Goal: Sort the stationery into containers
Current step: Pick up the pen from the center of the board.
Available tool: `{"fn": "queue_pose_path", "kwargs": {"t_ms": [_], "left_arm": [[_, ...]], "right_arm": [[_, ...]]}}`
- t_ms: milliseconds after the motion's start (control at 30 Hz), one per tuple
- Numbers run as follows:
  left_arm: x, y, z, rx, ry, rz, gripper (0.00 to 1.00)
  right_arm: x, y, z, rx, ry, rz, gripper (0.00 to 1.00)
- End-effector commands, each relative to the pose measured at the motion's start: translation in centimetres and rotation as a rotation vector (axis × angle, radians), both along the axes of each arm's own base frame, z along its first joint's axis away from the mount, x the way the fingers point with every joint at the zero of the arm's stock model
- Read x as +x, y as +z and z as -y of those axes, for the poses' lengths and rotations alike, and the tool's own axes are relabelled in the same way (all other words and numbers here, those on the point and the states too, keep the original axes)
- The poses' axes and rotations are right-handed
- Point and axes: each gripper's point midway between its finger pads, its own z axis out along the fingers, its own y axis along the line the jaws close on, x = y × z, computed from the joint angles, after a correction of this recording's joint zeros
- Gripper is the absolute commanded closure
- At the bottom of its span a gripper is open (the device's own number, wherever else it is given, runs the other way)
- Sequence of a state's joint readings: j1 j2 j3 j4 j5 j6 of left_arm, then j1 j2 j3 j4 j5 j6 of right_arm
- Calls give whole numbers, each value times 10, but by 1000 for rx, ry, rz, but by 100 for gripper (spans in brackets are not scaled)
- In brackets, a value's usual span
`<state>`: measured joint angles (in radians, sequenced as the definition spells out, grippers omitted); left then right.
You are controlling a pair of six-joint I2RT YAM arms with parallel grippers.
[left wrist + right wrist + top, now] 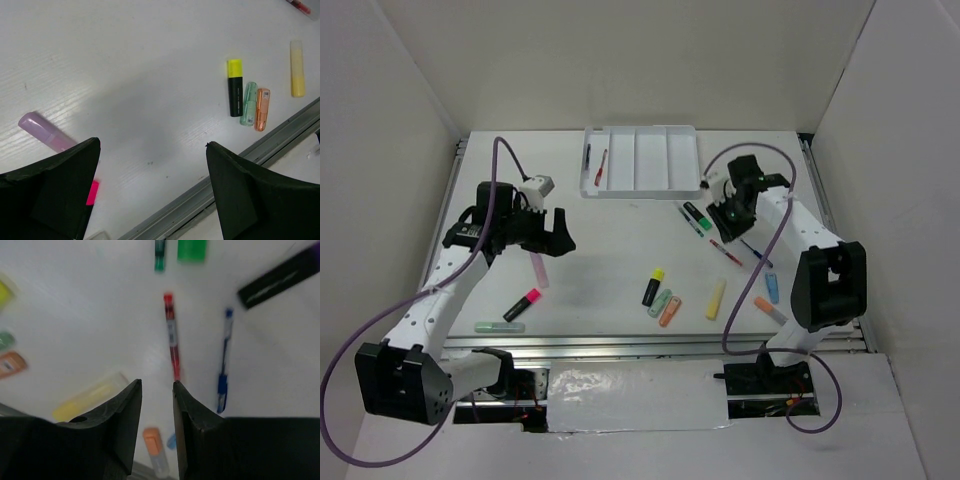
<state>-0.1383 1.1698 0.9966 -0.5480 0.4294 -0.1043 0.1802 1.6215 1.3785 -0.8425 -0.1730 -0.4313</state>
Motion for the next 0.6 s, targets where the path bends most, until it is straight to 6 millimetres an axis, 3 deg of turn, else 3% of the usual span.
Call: {"fn": "queue_pose_path", "kwargs": {"t_ms": [0,67,167,367,567], "left_arm": [[-2,18,-1,12,-6,74,1],[-5,20,-3,14,-1,92,1],[-10,23,-4,16,1,114,1],[-17,25,-8,18,9,147,1],[-18,23,-8,5,8,141,1]], "right_arm": [[-42,-31,47,-216,26,-112,61],[-48,-51,57,-256,12,-151,61],[-49,-66,66,-279,-24,-187,61],[-37,-79,70,-294,-42,-193,60],[-31,-84,56,-245,-11,-208,60]]}}
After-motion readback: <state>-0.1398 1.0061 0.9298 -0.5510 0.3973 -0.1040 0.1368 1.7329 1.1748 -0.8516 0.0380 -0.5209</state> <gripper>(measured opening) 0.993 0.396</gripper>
